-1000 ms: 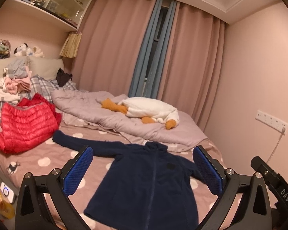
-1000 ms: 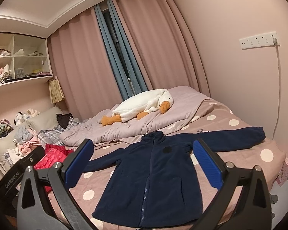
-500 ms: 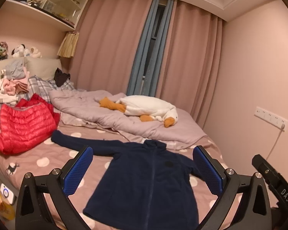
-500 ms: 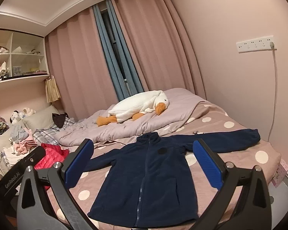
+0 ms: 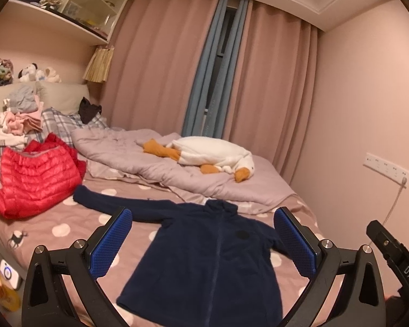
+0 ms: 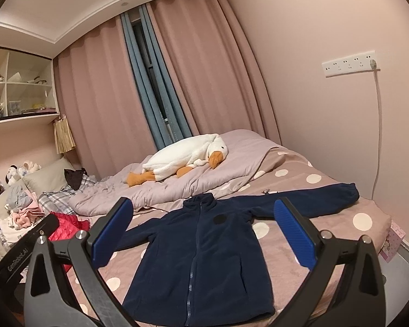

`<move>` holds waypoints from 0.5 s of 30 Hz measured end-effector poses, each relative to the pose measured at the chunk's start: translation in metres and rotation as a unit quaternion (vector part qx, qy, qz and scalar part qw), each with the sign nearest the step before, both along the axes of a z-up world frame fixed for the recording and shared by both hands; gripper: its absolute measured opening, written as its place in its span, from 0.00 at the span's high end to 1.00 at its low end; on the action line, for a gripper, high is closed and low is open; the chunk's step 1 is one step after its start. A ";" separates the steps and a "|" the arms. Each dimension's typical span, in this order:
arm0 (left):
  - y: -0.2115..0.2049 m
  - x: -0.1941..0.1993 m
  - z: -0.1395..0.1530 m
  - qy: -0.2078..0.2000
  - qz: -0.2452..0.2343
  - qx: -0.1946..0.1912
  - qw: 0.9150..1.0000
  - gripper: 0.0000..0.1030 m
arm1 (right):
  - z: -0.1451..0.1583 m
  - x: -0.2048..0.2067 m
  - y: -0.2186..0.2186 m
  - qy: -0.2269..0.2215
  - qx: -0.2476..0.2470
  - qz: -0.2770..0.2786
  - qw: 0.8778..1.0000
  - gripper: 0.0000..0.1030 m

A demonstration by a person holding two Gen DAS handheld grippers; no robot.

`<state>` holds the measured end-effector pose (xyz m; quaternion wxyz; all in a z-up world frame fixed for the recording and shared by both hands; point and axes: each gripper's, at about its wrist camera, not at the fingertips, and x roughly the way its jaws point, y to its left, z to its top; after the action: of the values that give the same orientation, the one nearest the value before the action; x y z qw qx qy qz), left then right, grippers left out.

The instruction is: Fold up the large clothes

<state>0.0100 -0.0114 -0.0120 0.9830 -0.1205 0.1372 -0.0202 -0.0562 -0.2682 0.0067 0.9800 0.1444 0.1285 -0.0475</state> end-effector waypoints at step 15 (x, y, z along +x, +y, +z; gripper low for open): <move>0.002 0.003 -0.003 0.017 -0.004 -0.004 1.000 0.00 | -0.008 0.003 -0.004 0.024 0.019 -0.001 1.000 0.00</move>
<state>0.0130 -0.0090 -0.0154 0.9800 -0.1241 0.1538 -0.0222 -0.0533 -0.2720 -0.0017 0.9736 0.1618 0.1531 -0.0491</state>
